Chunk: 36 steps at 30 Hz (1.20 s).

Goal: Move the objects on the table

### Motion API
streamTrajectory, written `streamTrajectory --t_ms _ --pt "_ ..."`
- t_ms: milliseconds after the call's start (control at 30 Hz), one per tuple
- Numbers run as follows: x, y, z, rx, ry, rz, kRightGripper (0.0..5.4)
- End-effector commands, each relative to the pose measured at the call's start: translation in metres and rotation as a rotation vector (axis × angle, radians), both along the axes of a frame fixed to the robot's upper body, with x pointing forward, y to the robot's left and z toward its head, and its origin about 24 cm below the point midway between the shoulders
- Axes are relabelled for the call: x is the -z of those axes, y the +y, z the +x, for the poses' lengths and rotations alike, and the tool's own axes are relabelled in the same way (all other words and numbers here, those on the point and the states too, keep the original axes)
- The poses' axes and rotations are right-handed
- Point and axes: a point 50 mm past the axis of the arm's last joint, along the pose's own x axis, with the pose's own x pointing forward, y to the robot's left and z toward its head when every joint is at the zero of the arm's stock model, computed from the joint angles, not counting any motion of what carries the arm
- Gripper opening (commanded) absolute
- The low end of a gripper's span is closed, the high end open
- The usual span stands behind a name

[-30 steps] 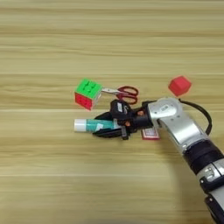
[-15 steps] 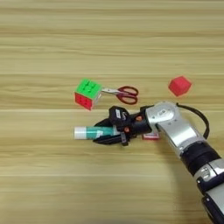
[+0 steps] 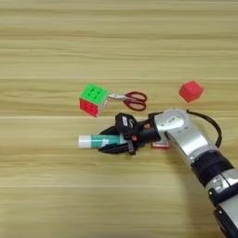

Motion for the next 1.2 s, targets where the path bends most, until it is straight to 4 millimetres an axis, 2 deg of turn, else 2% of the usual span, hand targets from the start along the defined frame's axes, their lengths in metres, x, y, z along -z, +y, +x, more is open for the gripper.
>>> streamTrajectory --t_ms 33,467,1000,1200 --pt "-0.025 0.005 0.016 0.003 -0.116 0.015 2.30" --pt "-0.027 0.004 0.018 0.007 -0.117 0.018 3.75" --pt "-0.032 0.007 0.020 0.015 -0.124 0.039 5.25" --pt "-0.037 0.007 0.020 0.017 -0.129 0.056 5.37"
